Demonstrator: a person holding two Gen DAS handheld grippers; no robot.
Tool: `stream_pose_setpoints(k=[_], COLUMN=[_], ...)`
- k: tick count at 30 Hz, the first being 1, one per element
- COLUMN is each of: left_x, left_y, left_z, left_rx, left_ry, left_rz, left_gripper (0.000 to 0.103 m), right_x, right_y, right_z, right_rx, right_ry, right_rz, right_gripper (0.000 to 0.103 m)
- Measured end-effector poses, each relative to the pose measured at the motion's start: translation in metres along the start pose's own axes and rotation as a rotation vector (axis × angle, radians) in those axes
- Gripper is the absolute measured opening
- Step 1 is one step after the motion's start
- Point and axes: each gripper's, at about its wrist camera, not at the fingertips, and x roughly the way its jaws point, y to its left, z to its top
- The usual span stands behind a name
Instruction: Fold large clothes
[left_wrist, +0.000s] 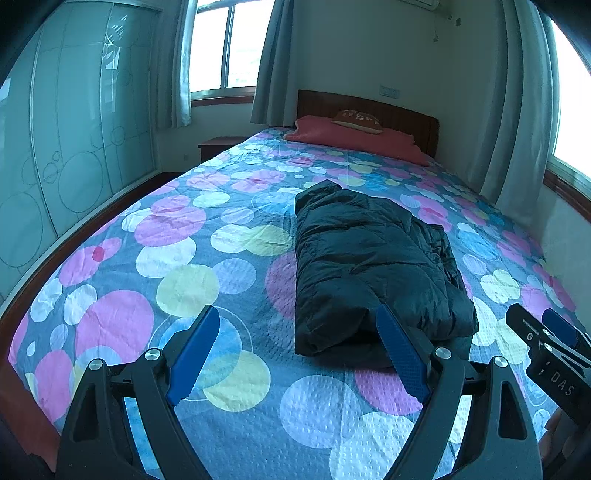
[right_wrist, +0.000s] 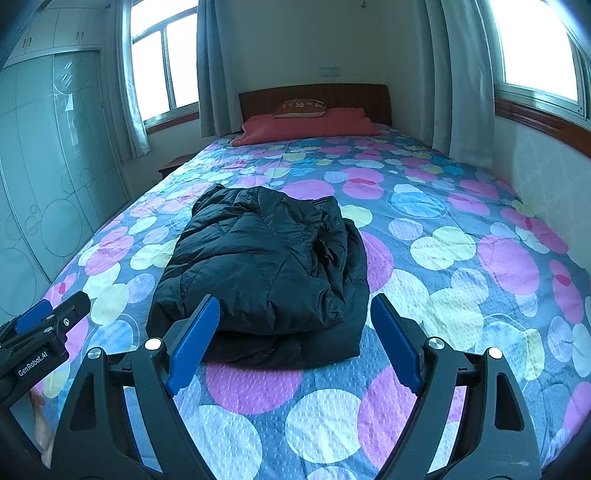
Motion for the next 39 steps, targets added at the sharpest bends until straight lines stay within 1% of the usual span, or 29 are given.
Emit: stream_pose_setpoints(k=[2, 14, 17, 20, 25, 33, 36, 39], left_x=[0.000, 0.000, -0.001, -0.005, -0.010, -0.007, -0.005, -0.002], left_y=[0.000, 0.003, 0.002, -0.002, -0.006, -0.016, -0.019, -0.022], left_z=[0.000, 0.000, -0.001, -0.001, 0.001, 0.002, 0.000, -0.002], left_rx=[0.001, -0.002, -0.001, 0.011, 0.026, 0.068, 0.086, 0.095], left_ry=[0.000, 0.006, 0.011, -0.012, -0.041, -0.051, -0.055, -0.052], left_rz=[0.001, -0.003, 0.009, 0.030, 0.010, 0.002, -0.014, 0.002], left_gripper=[0.086, 0.086, 0.086, 0.086, 0.086, 0.086, 0.086, 0.087], right_x=[0.000, 0.001, 0.000, 0.000, -0.002, 0.001, 0.005, 0.009], right_y=[0.001, 0.003, 0.004, 0.005, 0.005, 0.003, 0.002, 0.000], right_z=[-0.001, -0.003, -0.003, -0.003, -0.003, -0.003, -0.005, -0.007], right_rx=[-0.003, -0.010, -0.011, -0.016, -0.020, -0.020, -0.019, -0.018], right_ry=[-0.003, 0.000, -0.001, -0.004, -0.007, 0.002, 0.009, 0.019], right_rz=[0.001, 0.005, 0.005, 0.008, 0.008, 0.009, 0.011, 0.014], right_gripper=[0.089, 0.090, 0.090, 0.090, 0.090, 0.090, 0.090, 0.090])
